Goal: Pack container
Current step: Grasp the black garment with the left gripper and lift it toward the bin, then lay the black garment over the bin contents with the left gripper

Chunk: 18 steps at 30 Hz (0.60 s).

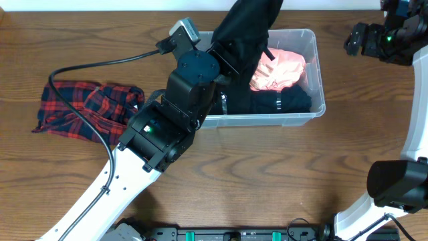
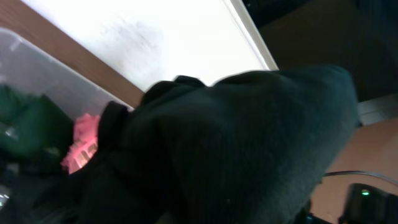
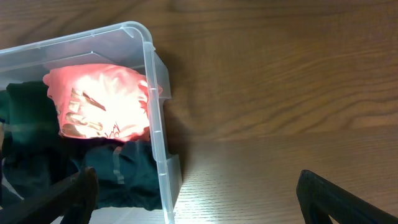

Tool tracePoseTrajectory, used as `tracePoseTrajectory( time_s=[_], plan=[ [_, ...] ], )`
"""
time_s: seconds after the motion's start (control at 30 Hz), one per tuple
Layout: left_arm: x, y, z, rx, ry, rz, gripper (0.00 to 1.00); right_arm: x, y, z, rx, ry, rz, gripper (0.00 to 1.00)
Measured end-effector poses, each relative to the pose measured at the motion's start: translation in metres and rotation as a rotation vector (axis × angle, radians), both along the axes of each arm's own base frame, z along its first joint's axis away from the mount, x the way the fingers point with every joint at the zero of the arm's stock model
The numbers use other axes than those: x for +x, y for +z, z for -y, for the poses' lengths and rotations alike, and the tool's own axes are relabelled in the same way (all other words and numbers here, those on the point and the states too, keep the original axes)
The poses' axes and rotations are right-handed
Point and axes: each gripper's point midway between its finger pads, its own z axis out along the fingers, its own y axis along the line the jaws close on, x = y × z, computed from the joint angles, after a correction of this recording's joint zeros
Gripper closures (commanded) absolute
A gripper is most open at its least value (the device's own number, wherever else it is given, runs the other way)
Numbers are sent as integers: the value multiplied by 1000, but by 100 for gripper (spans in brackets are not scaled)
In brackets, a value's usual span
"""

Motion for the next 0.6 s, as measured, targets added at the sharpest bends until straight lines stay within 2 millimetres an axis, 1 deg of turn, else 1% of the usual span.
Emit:
tracePoseTrajectory(
  time_s=[0.17, 0.27, 0.33, 0.43, 0.6],
  plan=[
    [-1, 11, 11, -113, -30, -1, 94, 0, 0, 0, 0, 0, 0, 1],
    [1, 21, 21, -191, -62, 9, 94, 0, 0, 0, 0, 0, 0, 1],
    [3, 23, 28, -232, -82, 4, 94, 0, 0, 0, 0, 0, 0, 1],
    [9, 17, 44, -275, -122, -21, 94, 0, 0, 0, 0, 0, 0, 1],
    [20, -9, 74, -303, -199, -87, 94, 0, 0, 0, 0, 0, 0, 1]
  ],
)
